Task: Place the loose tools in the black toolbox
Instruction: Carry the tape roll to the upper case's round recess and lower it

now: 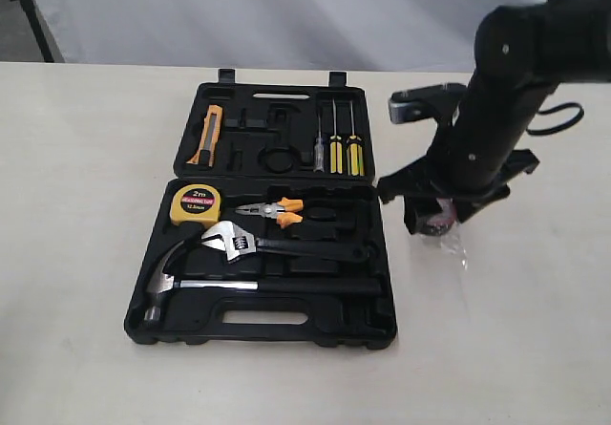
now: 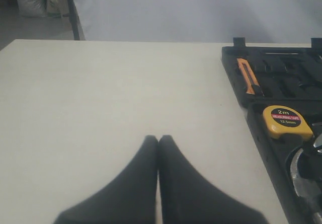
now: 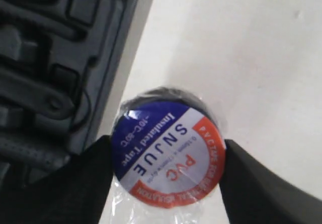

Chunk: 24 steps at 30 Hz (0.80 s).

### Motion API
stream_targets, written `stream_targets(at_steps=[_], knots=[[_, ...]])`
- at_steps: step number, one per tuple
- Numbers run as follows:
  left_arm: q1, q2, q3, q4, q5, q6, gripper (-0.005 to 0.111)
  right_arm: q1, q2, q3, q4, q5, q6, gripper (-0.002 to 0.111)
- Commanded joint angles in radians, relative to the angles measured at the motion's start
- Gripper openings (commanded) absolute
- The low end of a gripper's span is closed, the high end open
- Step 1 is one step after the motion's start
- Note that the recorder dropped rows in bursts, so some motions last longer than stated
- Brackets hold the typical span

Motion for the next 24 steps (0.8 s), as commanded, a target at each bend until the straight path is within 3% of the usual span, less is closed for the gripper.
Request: stream_targets(at_steps=[1, 7, 18, 24], knots=[[0.003, -0.008, 0.009, -0.014, -0.017, -0.01, 0.001, 0.022, 0.0, -0.128, 0.027, 0.055, -0.016, 0.0], [0.003, -0.008, 0.009, -0.014, -0.017, -0.01, 0.001, 0.106, 0.15, -0.278, 0.061, -0.009, -0.012, 0.0], [0.003, -0.008, 0.009, -0.014, -0.017, -0.01, 0.001, 0.128, 0.555, -0.85, 0.151, 0.116, -0.012, 0.0], [0.003, -0.008, 0.009, -0.014, -0.017, -0.01, 0.001, 0.135, 0.694, -1.034, 0.153, 0.168, -0.005, 0.009]])
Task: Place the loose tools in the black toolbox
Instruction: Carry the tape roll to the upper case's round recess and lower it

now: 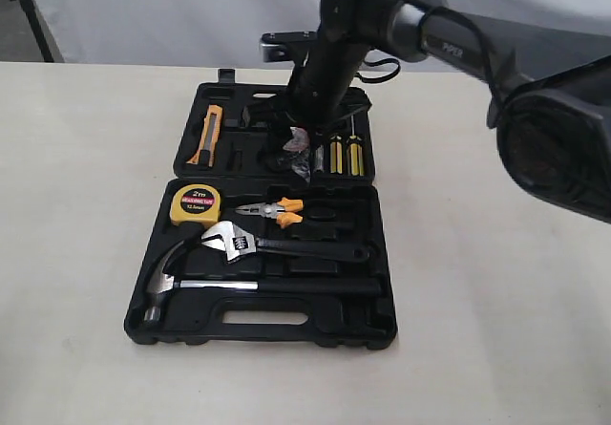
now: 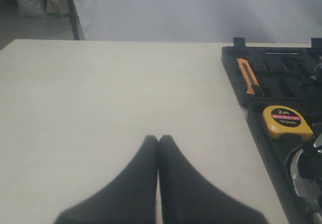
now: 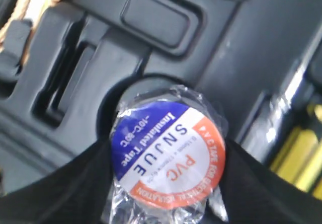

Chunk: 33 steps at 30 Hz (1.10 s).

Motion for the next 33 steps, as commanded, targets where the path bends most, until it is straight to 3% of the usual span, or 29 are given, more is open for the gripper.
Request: stream_targets(at_steps=[1, 9, 15, 25, 33], knots=[[0.003, -0.008, 0.009, -0.014, -0.017, -0.01, 0.001, 0.008, 0.075, -0.096, 0.004, 0.028, 0.003, 0.013], [0.003, -0.008, 0.009, -0.014, -0.017, -0.01, 0.001, 0.008, 0.104, -0.104, 0.031, 0.028, 0.034, 0.039], [0.003, -0.008, 0.009, -0.014, -0.017, -0.01, 0.001, 0.008, 0.104, -0.104, 0.12, 0.063, 0.034, 0.038], [0.003, -0.008, 0.009, -0.014, -0.017, -0.01, 0.001, 0.008, 0.104, -0.104, 0.101, 0.112, 0.036, 0.038], [0.003, -0.008, 0.009, -0.014, -0.017, -0.01, 0.001, 0.008, 0.104, -0.104, 0.086, 0.075, 0.025, 0.06]])
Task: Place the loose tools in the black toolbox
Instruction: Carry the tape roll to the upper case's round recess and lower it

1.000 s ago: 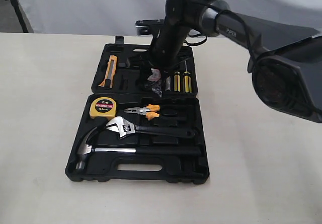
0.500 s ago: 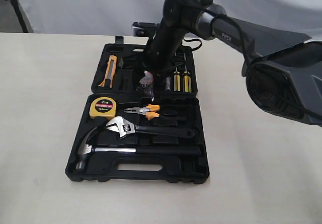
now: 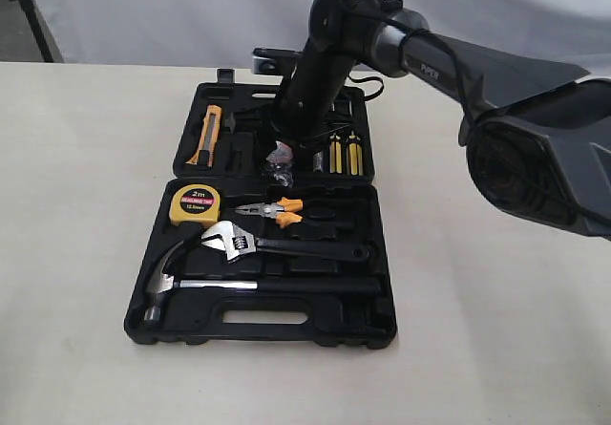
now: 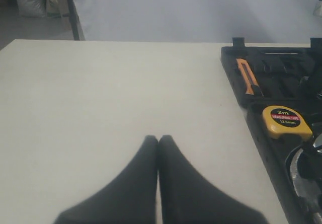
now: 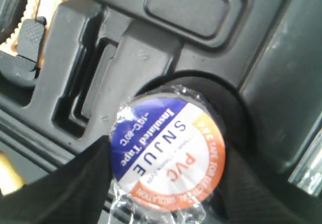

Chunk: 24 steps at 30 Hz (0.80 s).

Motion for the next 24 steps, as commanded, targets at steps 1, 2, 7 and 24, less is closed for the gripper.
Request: stream_targets(at_steps=[1, 2, 7, 24], knots=[[0.003, -0.008, 0.009, -0.014, -0.017, -0.01, 0.001, 0.0, 0.01, 0.003, -0.016, -0.008, -0.011, 0.06], [0.003, -0.008, 0.009, -0.014, -0.017, -0.01, 0.001, 0.0, 0.01, 0.003, -0.016, -0.008, -0.011, 0.06], [0.003, -0.008, 0.009, -0.014, -0.017, -0.01, 0.001, 0.0, -0.024, 0.003, -0.062, -0.017, 0.003, 0.062], [0.003, -0.008, 0.009, -0.014, -0.017, -0.01, 0.001, 0.005, -0.117, 0.003, -0.058, -0.017, -0.004, 0.016]])
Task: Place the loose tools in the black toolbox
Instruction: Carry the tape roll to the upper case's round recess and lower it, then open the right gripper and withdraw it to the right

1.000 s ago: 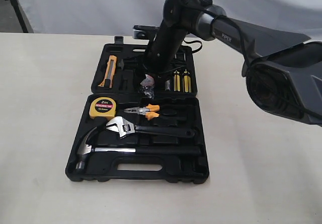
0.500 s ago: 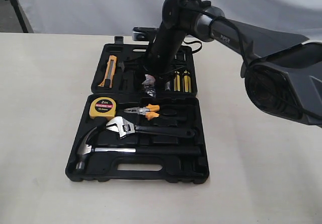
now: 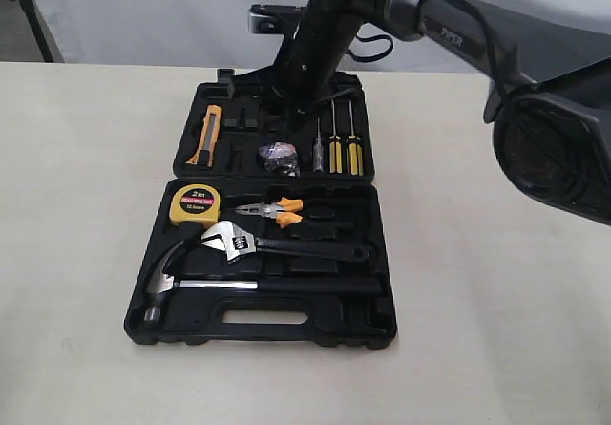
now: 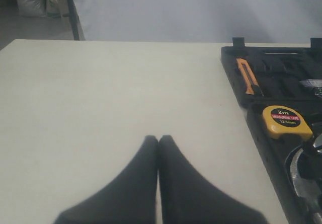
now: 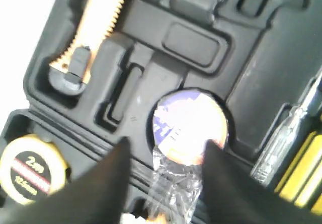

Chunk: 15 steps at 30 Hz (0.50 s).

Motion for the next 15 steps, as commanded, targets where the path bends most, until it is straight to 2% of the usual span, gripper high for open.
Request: stream_targets(at_steps=[1, 7, 15], knots=[[0.003, -0.008, 0.009, -0.014, -0.017, -0.01, 0.001, 0.007, 0.015, -0.001, 0.002, -0.039, -0.012, 0.002], [0.003, -0.008, 0.009, -0.014, -0.017, -0.01, 0.001, 0.015, 0.131, 0.001, 0.007, -0.01, 0.046, 0.0], [0.003, -0.008, 0.009, -0.014, -0.017, -0.01, 0.001, 0.015, 0.007, 0.001, 0.014, -0.034, 0.075, 0.0]])
